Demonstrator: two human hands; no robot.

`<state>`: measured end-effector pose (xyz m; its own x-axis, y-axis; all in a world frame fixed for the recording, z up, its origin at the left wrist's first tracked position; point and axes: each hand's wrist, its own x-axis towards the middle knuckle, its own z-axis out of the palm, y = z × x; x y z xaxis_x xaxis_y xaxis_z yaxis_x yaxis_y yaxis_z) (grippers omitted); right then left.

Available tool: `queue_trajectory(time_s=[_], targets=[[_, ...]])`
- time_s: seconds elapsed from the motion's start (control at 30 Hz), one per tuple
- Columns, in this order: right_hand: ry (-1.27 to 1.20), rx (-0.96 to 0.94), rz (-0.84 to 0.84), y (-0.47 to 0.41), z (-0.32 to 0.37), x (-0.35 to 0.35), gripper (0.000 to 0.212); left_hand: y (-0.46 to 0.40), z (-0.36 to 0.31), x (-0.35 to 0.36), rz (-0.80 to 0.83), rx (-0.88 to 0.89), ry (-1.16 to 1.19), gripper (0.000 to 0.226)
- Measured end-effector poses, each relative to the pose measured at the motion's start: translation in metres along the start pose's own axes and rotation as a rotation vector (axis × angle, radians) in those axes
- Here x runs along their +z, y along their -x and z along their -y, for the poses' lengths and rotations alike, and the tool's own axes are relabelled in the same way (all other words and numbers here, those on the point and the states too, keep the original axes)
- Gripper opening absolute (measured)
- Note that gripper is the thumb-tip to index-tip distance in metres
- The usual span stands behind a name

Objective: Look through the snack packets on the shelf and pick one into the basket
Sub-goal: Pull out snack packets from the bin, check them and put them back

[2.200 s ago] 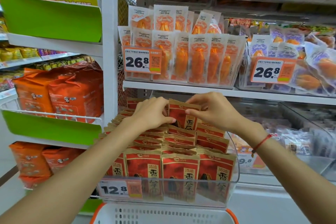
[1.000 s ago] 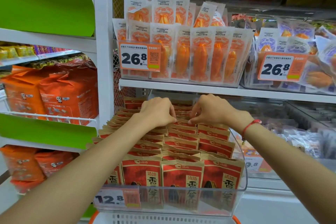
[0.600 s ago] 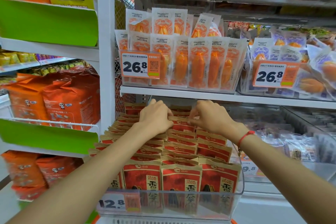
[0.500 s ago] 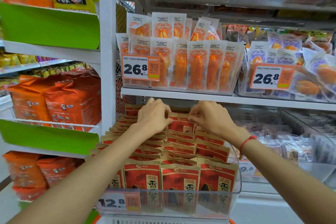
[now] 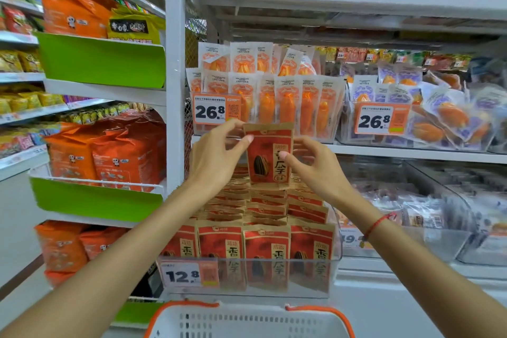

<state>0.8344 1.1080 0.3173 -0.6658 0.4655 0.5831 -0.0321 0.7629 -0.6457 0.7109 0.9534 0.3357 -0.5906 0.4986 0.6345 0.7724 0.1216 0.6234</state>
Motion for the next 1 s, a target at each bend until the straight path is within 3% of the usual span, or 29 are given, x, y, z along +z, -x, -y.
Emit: queue_trajectory(time_s=[0.1, 0.3, 0.43, 0.63, 0.73, 0.9, 1.0], targets=[[-0.110, -0.068, -0.073, 0.017, 0.021, 0.000, 0.016, 0.016, -0.009, -0.015, -0.011, -0.037, 0.156, 0.027], [-0.361, -0.064, -0.130, 0.059, 0.051, 0.012, 0.014, 0.062, -0.011, -0.031, 0.046, -0.149, 0.462, 0.012], [-0.439, 0.094, -0.030, 0.090, 0.045, 0.035, 0.008, 0.101, 0.010, -0.023, 0.046, -0.273, 0.465, 0.007], [-0.487, 0.359, 0.202, 0.123, 0.024, 0.064, 0.020, 0.152, 0.050, -0.016, 0.153, -0.449, 0.387, 0.016], [-0.413, 0.370, 0.212, 0.133, 0.014, 0.072, 0.022, 0.165, 0.056, -0.015, 0.216, -0.489, 0.390, 0.003], [-0.363, 0.335, 0.169, 0.142, 0.011, 0.079, 0.007, 0.170, 0.061, -0.016, 0.328, -0.491, 0.411, 0.008], [-0.368, 0.328, 0.142, 0.147, 0.011, 0.084, 0.011, 0.175, 0.063, -0.014, 0.399, -0.518, 0.378, 0.014]])
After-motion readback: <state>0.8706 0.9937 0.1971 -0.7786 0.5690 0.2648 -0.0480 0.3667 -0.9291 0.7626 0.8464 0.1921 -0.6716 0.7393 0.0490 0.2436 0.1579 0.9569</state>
